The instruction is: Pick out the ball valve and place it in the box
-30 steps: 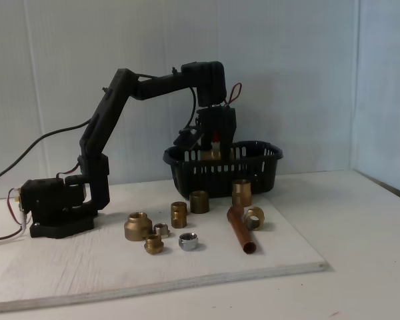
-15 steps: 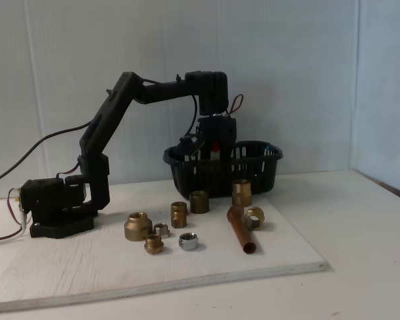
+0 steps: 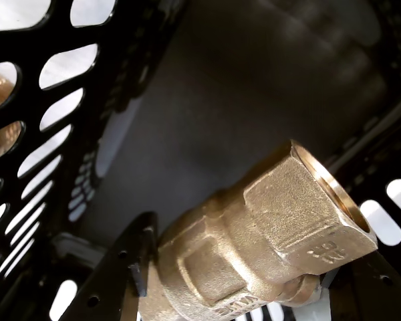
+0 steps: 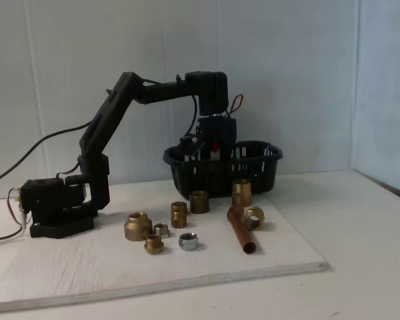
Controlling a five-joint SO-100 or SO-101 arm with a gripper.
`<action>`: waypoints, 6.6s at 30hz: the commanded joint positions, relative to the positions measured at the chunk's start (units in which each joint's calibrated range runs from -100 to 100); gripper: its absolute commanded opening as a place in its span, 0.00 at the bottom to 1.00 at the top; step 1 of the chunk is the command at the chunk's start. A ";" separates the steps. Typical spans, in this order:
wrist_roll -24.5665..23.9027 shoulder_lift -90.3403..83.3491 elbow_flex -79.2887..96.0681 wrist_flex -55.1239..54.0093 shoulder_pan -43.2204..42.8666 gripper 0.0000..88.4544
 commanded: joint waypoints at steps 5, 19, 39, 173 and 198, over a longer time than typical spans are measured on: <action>0.29 -1.07 -3.06 0.34 0.12 0.10; 0.71 -1.07 -2.97 0.51 0.49 0.19; 0.45 -1.07 -2.97 1.71 0.49 0.34; -54.68 -44.23 27.35 -6.47 28.46 0.02; -55.04 -107.90 115.35 -55.54 19.31 0.02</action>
